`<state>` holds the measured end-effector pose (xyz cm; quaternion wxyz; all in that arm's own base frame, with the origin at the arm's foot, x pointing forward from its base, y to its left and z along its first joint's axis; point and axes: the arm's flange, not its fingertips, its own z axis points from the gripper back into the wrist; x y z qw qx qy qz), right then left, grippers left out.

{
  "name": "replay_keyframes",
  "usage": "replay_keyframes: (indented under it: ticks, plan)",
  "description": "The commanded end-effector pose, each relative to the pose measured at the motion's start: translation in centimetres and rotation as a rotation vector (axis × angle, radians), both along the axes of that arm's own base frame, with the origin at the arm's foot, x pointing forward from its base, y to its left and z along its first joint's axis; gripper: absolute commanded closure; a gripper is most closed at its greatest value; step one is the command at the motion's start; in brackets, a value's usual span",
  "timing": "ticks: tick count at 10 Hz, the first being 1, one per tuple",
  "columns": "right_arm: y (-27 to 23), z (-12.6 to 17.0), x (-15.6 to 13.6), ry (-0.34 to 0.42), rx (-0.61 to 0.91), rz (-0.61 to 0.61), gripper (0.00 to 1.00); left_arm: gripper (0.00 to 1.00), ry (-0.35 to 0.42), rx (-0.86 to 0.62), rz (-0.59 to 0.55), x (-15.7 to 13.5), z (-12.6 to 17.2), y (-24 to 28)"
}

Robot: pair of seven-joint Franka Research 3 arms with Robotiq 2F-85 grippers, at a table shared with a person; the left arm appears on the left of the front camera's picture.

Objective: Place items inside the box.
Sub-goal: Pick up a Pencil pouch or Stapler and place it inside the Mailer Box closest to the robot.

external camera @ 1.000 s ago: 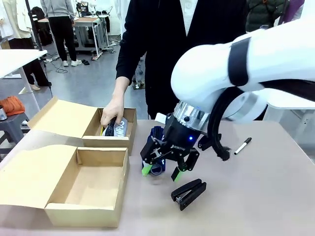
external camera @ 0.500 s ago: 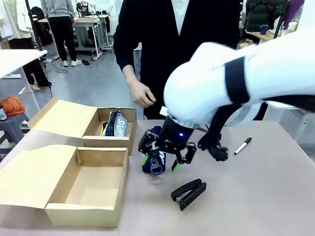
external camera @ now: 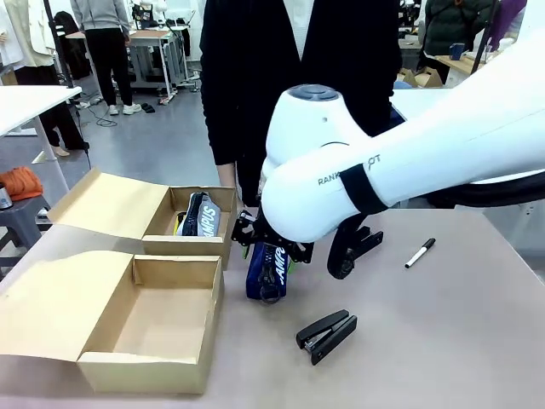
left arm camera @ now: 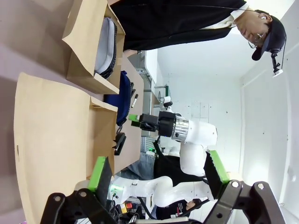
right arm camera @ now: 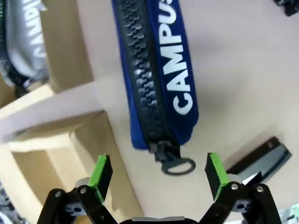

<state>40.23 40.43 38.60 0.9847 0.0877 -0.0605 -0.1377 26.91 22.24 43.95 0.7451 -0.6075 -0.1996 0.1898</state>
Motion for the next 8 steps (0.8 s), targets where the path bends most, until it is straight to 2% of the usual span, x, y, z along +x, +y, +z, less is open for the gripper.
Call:
replay_keyframes:
  ticks: [1, 3, 7, 8]
  plan:
    - [3.5, -0.2, 2.4, 0.015, -0.087, -0.01, 0.0, 0.0, -0.022, -0.003, -0.006, -0.2, 0.1, 0.1]
    - [2.8, -2.3, 4.6, 0.073, -0.084, -0.011, 0.0, 0.0, -0.022, -0.003, -0.006, -0.2, 0.1, 0.1]
    - [2.0, -3.5, 5.4, 0.088, -0.106, -0.004, 0.0, 0.0, -0.022, -0.003, -0.006, -0.2, 0.1, 0.1]
    - [1.9, -3.5, 5.3, 0.1, -0.127, 0.002, 0.4, 0.0, -0.022, -0.003, -0.006, -0.2, 0.1, 0.1]
